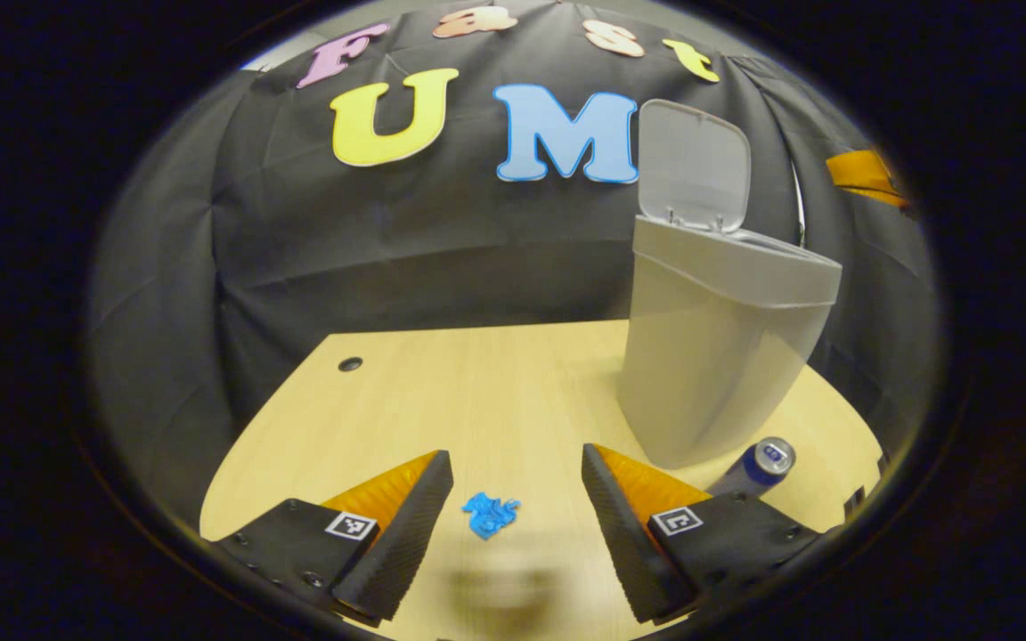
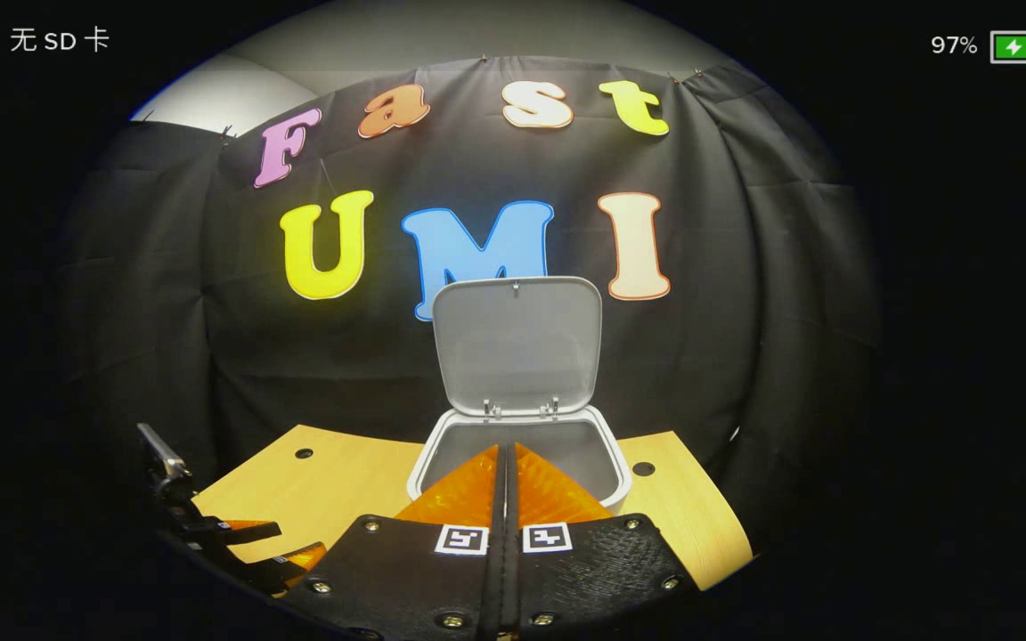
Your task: Press the lid of the desktop garbage bin to open it, pick up the crumpled paper on the desktop and throw it into the bin, then pick up the pop can on the desktop and drop it into the bin, and finally close the garbage bin lid.
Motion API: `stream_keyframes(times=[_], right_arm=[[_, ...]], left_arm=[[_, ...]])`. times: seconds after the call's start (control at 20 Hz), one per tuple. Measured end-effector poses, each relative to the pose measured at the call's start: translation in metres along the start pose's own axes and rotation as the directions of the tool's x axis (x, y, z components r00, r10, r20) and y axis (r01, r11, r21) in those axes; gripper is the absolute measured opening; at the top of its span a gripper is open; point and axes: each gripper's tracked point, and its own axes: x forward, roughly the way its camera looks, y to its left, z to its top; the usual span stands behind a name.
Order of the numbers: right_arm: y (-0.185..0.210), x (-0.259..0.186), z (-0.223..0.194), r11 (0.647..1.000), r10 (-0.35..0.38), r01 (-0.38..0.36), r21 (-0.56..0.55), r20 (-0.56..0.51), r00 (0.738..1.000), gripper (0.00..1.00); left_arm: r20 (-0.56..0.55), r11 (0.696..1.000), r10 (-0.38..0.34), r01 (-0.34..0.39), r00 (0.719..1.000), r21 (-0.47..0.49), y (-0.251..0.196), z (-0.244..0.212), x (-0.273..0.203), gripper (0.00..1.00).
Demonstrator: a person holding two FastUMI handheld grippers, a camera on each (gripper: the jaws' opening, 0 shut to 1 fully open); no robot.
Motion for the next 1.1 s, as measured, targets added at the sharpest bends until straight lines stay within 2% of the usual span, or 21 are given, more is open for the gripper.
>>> stream_keyframes(times=[0.5, 0.7, 1.1], right_arm=[[-0.007, -0.011, -0.029, 0.998, -0.056, 0.055, -0.015, -0.079, 0.995, 0.0], [-0.011, -0.009, -0.043, 0.997, -0.072, 0.07, -0.021, -0.124, 0.99, 0.0], [-0.006, 0.007, -0.056, 0.998, -0.06, 0.054, -0.038, -0.176, 0.982, 0.0]], left_arm=[[-0.179, 0.998, 0.038, -0.046, 0.983, -0.038, 0.025, -0.08, 0.041, 0.97], [-0.232, 0.995, 0.048, -0.067, 0.972, -0.074, 0.033, -0.095, 0.061, 0.96], [-0.278, 0.997, 0.049, -0.066, 0.959, -0.05, 0.027, -0.106, 0.088, 0.97]])
